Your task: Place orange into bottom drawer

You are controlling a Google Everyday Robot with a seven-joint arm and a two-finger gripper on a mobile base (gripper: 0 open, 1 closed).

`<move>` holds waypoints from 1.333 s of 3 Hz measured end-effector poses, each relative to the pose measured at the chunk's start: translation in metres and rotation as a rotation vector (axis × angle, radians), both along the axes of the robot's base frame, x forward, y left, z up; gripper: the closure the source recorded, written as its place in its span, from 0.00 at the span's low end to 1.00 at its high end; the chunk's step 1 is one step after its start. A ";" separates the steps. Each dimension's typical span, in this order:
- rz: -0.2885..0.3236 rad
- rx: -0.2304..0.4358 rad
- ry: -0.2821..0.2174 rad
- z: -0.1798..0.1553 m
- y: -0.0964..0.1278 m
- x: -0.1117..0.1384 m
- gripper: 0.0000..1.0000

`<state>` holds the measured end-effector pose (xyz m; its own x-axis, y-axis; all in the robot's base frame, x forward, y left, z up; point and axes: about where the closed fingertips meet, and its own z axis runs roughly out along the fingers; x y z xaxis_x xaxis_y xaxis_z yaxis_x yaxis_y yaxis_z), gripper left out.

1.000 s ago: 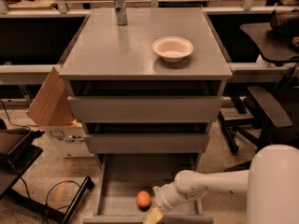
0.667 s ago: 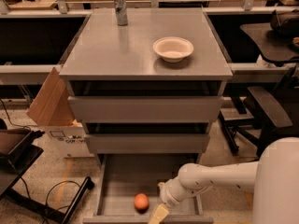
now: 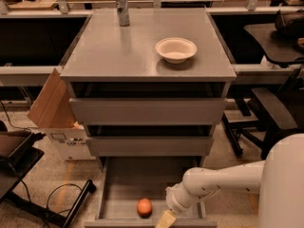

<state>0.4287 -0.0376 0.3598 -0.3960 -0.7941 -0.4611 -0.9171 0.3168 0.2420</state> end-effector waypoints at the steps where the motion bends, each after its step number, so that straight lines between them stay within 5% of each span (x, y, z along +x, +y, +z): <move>1: -0.024 -0.171 0.047 0.031 -0.046 -0.037 0.00; 2: -0.054 -0.315 0.120 0.073 -0.099 -0.087 0.00; 3: -0.159 -0.454 0.165 0.116 -0.150 -0.122 0.00; 4: -0.300 -0.552 0.131 0.157 -0.187 -0.142 0.00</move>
Offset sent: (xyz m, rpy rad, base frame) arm -0.1135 -0.1754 0.1875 -0.5115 0.0848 -0.1115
